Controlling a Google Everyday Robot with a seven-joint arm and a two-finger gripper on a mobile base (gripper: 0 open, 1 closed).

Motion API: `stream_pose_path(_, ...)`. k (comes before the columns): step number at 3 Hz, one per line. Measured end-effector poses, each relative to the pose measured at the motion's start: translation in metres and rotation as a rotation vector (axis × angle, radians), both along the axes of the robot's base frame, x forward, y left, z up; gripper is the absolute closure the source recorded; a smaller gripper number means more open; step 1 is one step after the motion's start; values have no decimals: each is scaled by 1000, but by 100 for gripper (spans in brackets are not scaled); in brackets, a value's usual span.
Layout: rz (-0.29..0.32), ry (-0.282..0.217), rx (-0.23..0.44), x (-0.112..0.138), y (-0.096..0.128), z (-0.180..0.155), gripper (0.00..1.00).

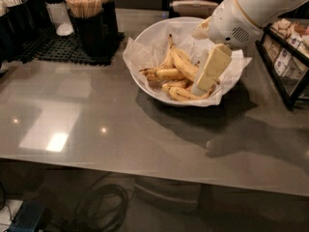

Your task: Pick banana from white bowl

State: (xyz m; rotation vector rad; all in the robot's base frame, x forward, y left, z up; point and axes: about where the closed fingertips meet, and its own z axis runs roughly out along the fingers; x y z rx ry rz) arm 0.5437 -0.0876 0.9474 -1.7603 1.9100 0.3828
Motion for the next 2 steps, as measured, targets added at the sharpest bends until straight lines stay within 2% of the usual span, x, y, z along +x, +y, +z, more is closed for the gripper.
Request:
stream_pose_path(1, -3, -1, 0, 0, -1, 0, 0)
stream_pose_path(2, -79, 40, 69, 51, -32, -28, 0)
